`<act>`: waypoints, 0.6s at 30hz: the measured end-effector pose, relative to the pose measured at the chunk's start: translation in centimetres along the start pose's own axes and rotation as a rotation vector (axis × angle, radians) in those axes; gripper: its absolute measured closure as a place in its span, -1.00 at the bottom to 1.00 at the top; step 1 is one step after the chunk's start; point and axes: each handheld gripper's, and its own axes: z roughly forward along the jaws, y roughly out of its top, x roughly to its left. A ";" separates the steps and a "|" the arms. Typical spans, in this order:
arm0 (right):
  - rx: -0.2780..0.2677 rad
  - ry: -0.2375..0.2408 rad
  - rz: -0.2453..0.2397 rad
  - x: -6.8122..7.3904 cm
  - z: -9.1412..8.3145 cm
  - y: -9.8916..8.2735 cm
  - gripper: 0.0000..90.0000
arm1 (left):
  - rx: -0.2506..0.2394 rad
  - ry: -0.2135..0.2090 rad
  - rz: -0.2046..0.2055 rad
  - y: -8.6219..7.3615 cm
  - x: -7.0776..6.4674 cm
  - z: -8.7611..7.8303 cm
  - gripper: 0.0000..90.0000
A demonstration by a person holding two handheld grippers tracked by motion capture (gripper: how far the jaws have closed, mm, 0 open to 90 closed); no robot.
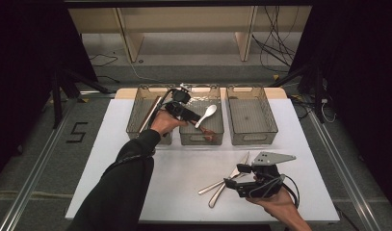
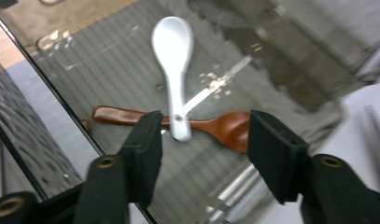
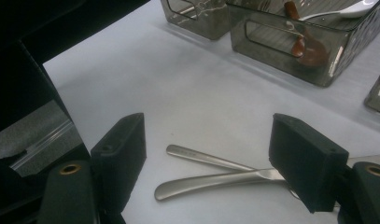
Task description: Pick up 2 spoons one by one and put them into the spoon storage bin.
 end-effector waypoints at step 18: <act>-0.006 -0.053 0.004 -0.9 -0.4 0.4 -0.37 | -0.169 -0.040 0.054 -9.5 -1.3 -9.5 -0.40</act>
